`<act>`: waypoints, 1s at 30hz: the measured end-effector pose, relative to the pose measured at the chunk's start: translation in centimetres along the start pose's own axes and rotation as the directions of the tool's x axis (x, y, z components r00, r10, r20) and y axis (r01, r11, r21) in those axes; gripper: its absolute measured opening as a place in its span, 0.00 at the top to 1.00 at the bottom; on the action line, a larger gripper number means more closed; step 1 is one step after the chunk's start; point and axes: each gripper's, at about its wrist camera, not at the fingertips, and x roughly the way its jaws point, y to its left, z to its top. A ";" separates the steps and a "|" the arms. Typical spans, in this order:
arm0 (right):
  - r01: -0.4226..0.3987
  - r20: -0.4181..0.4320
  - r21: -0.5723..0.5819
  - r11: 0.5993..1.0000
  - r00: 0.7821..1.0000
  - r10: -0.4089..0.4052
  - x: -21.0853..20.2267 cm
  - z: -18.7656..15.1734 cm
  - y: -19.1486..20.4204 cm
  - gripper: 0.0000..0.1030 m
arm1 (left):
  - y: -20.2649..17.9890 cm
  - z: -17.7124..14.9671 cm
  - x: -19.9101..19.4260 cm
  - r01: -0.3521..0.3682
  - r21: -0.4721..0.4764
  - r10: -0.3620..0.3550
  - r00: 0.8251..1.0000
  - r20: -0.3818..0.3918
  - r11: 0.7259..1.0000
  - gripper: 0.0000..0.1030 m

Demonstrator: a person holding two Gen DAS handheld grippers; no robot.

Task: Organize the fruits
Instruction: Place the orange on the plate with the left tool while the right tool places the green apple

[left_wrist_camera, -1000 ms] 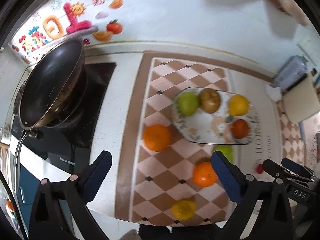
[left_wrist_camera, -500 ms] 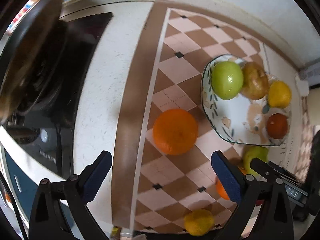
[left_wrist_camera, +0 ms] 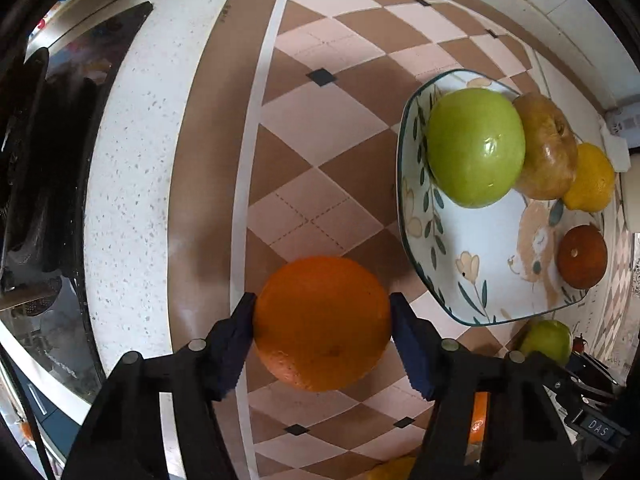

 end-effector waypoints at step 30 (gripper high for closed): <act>0.038 0.081 -0.015 0.999 0.996 -0.037 -1.6 -1.9 -1.0 0.43 | -3.5 -8.1 -2.5 0.080 -0.042 -0.081 0.997 -0.013 0.996 0.40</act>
